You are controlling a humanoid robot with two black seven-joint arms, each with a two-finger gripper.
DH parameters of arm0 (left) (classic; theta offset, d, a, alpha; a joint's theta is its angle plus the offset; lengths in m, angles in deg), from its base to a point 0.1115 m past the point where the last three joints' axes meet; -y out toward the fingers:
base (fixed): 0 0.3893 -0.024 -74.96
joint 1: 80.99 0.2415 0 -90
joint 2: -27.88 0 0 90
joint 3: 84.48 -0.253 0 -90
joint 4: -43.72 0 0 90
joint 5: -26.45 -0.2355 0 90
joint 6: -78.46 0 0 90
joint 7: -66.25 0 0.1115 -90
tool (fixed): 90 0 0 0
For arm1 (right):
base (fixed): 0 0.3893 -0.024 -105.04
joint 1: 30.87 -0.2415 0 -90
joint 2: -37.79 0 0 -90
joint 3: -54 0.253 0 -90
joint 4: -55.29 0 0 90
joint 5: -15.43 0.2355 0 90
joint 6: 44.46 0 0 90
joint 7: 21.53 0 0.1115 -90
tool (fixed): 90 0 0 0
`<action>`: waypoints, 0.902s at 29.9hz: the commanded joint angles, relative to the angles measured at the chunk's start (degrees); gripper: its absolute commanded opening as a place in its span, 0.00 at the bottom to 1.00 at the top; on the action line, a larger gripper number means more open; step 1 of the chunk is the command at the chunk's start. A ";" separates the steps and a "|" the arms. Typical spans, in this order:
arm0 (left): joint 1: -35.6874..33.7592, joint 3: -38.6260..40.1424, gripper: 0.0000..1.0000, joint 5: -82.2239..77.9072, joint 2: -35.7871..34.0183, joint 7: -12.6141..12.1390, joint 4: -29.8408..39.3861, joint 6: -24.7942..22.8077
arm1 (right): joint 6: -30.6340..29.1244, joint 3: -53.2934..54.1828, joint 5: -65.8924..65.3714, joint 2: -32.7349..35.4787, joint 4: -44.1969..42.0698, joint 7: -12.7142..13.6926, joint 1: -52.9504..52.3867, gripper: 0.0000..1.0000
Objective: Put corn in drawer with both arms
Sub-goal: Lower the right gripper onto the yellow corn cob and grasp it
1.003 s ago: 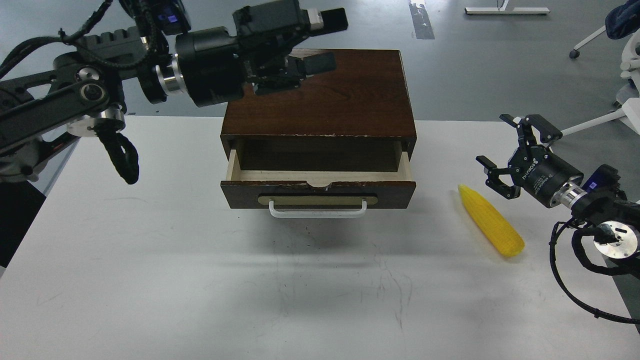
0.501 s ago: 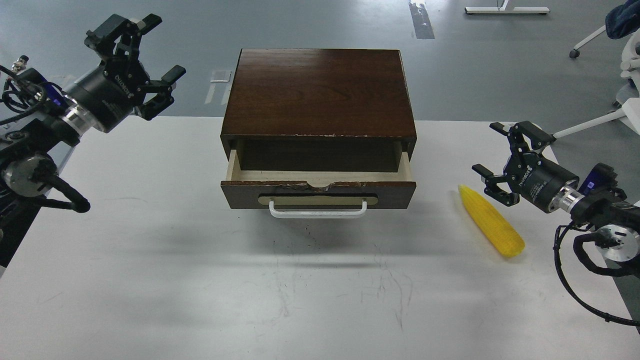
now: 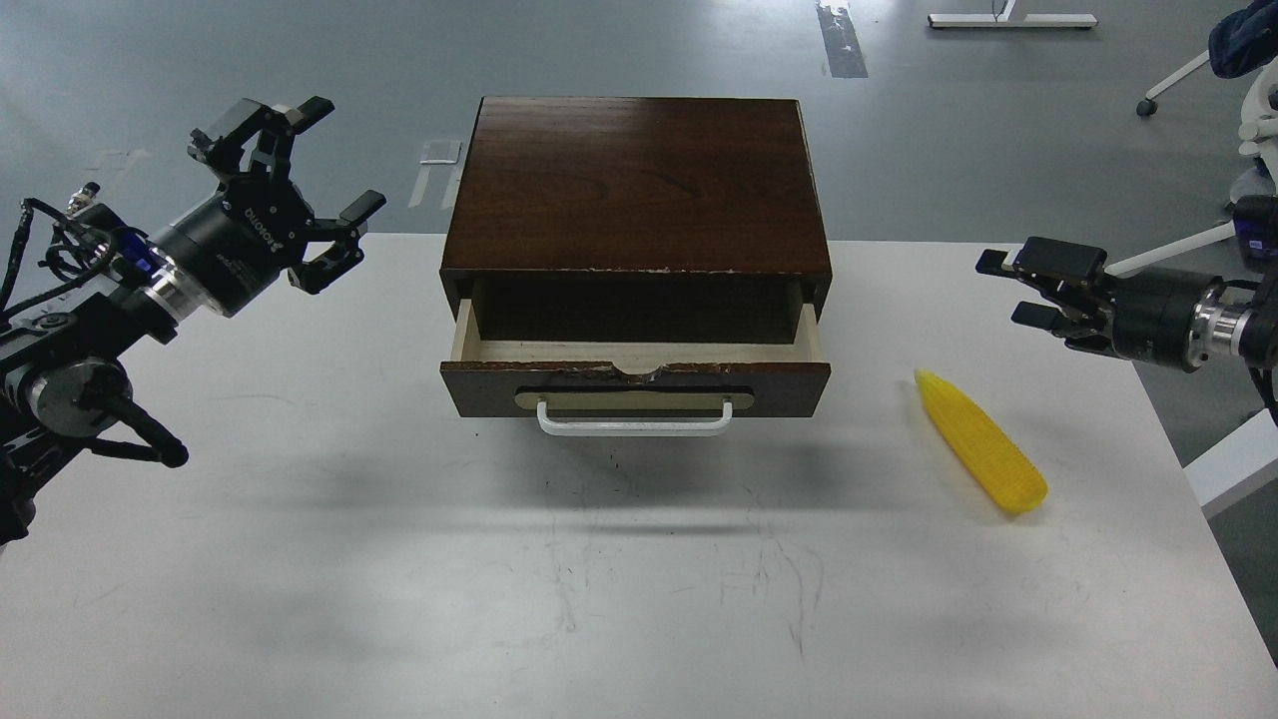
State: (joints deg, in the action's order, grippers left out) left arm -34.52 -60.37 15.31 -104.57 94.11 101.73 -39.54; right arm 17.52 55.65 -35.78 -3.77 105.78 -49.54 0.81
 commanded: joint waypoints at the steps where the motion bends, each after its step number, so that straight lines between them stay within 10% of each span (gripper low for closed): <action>1: 0.02 0.15 0.98 -0.03 0.61 0.09 0.00 0.00 | 0.50 -1.21 -10.80 -0.01 0.22 0.00 0.04 1.00; 10: 0.02 0.42 0.98 -0.03 0.70 0.09 0.00 0.00 | 13.32 -12.54 -22.00 -2.38 0.13 0.00 0.22 1.00; 27: 0.02 1.47 0.98 -0.03 0.70 0.00 0.18 0.00 | 16.93 -20.02 -22.09 -7.22 -0.49 0.00 1.63 0.91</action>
State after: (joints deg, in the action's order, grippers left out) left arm -34.49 -58.91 15.20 -103.84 94.14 101.90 -39.55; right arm 33.74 36.82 -57.84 -10.91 105.30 -49.54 2.41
